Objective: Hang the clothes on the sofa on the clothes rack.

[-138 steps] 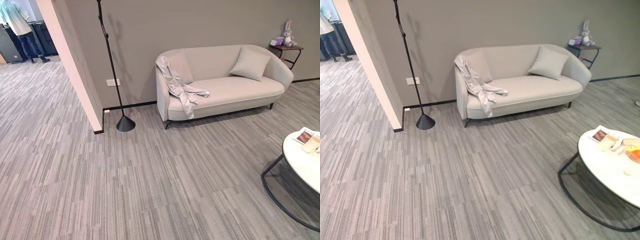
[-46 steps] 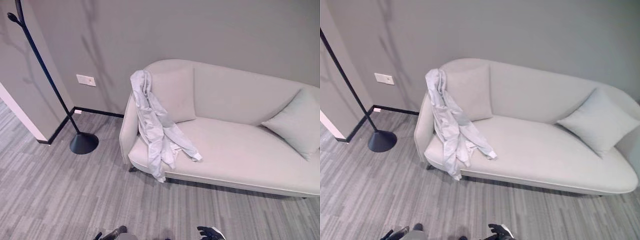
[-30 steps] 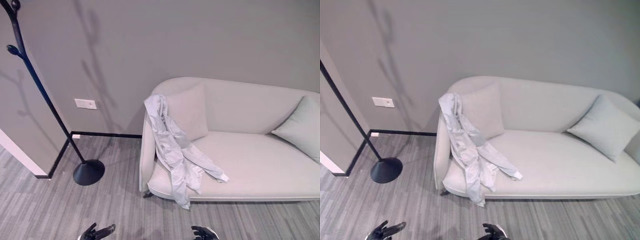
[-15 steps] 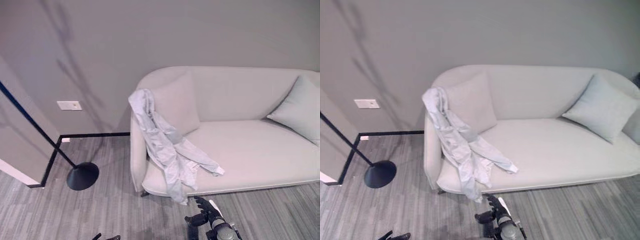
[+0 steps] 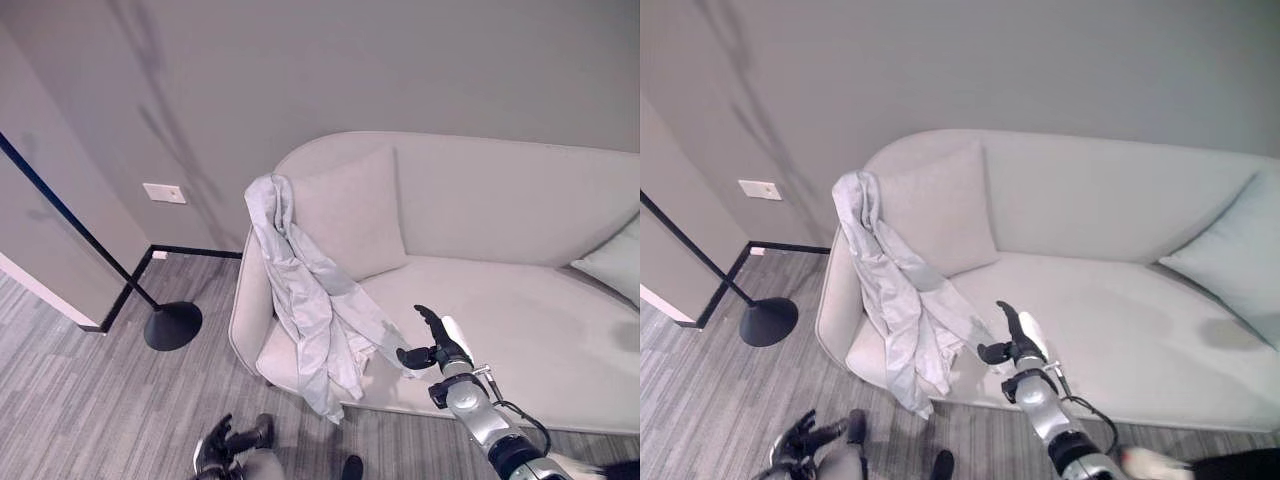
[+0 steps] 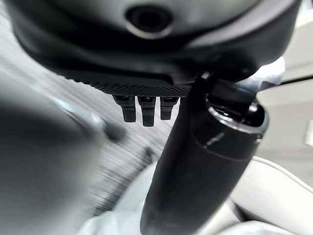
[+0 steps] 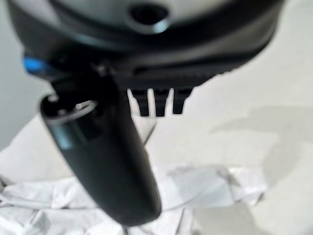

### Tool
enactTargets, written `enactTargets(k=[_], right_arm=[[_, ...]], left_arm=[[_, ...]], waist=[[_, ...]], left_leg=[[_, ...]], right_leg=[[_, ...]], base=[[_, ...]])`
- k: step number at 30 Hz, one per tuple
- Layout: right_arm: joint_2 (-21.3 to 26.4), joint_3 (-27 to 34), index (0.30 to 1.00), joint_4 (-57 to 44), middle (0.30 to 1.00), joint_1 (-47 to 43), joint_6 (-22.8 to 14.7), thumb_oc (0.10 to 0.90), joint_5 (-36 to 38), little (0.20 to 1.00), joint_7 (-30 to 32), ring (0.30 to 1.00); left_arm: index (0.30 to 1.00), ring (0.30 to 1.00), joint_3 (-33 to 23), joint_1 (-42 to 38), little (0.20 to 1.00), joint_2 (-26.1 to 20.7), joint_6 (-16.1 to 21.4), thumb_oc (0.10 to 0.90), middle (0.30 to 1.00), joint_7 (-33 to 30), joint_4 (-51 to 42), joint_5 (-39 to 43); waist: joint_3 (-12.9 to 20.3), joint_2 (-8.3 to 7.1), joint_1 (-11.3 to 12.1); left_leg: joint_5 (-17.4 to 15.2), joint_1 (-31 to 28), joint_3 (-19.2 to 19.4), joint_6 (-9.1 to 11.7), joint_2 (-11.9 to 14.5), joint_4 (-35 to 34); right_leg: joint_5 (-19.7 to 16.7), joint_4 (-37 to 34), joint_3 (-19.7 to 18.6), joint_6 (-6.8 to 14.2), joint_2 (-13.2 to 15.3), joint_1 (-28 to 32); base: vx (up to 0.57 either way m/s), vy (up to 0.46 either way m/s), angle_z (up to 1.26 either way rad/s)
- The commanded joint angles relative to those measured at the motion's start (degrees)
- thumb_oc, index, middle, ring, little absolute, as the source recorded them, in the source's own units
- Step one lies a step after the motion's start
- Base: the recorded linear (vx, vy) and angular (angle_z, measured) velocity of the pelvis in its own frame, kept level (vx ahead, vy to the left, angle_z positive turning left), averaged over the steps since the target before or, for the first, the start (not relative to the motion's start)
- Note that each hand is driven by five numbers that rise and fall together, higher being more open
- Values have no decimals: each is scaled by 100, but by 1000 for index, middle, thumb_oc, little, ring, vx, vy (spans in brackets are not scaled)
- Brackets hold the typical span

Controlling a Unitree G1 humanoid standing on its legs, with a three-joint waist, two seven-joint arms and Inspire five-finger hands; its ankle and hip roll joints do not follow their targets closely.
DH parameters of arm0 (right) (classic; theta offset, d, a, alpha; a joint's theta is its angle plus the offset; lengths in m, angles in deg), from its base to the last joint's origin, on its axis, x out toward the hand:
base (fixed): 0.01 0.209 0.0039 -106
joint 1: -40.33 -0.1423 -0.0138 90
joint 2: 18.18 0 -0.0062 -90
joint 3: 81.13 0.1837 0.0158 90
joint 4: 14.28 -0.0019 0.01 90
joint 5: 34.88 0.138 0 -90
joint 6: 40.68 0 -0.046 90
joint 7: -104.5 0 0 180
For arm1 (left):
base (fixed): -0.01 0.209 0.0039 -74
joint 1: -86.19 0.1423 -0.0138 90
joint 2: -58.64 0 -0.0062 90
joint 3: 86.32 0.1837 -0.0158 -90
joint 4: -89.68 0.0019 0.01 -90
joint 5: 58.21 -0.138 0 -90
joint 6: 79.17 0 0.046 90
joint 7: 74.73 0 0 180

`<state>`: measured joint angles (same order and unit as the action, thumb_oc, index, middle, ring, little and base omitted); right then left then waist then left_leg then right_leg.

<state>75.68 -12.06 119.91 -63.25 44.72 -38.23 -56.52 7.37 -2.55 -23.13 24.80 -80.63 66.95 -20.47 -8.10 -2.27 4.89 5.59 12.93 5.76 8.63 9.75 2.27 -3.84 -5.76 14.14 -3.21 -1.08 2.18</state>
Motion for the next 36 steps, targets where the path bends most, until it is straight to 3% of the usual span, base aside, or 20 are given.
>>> enactTargets(k=[1, 7, 14, 19, 21, 28, 30, 36], right_arm=[[-78, 131, 900, 132, 900, -639, -559, 800, 710, 900, 176, 900], [-375, -373, 900, 1512, 900, -2092, -526, 800, 1117, 900, 90, 900], [-435, -612, 900, 1685, 900, -2369, -435, 800, 906, 900, 111, 900], [-159, -519, 900, 382, 900, -1648, -464, 800, 487, 900, 183, 900], [226, -166, 900, -1153, 900, -419, -603, 800, 140, 900, -41, 900], [717, 166, 900, -2773, 900, 1319, -835, 800, -397, 900, -672, 900], [769, 203, 900, -2972, 900, 1676, -835, 800, -710, 900, -739, 900], [554, 37, 900, -3105, 900, 2237, -789, 800, -742, 900, -895, 900]], left_arm=[[900, 900, 424, 135, 900, 87, 124, 800, 900, 37, 51, -121], [900, 900, 886, -211, 900, -23, 258, 800, 900, 10, -101, -20], [900, 900, 959, -302, 900, -105, 270, 800, 900, -92, -132, -4], [900, 900, 634, -266, 900, -137, 197, 800, 900, -136, 103, -190], [900, 900, 306, -247, 900, -107, 116, 800, 900, -117, 361, -467], [900, 900, 16, -203, 900, -28, 69, 800, 900, 12, 474, -677], [900, 900, -8, -203, 900, -12, 78, 800, 900, 44, 470, -749], [900, 900, 127, -294, 900, 51, 75, 800, 900, 9, 530, -900]], waist=[[101, 67, 145], [-330, 256, 427], [-416, 194, 508], [-311, 44, 341], [-79, -92, 80], [239, -127, -260], [318, -110, -322], [503, -55, -518]], left_leg=[[304, -188, -426, -265, 15, -109], [264, 358, -467, -308, -168, -53], [206, 563, -452, -358, -249, 81], [152, 340, -390, -354, -188, 19], [156, -40, -280, -323, -107, -196], [195, -657, -126, -312, -57, -552], [196, -819, -75, -312, -53, -615], [94, -1172, 66, -355, -53, -642]], right_leg=[[411, 110, -466, 799, 699, 262], [131, 190, -514, 916, 935, -517], [51, 255, -526, 963, 1056, -689], [67, 270, -537, 977, 1064, -588], [122, 243, -556, 992, 1038, -407], [239, 292, -629, 1036, 992, -103], [262, 301, -643, 1053, 989, -9], [305, 366, -768, 1072, 1010, 138]], base=[[70, 138, 13], [-120, 104, 12], [-38, 44, 12], [7, -8, 0], [69, -34, -2], [29, -15, -11], [23, -12, -9], [30, 3, -20]])
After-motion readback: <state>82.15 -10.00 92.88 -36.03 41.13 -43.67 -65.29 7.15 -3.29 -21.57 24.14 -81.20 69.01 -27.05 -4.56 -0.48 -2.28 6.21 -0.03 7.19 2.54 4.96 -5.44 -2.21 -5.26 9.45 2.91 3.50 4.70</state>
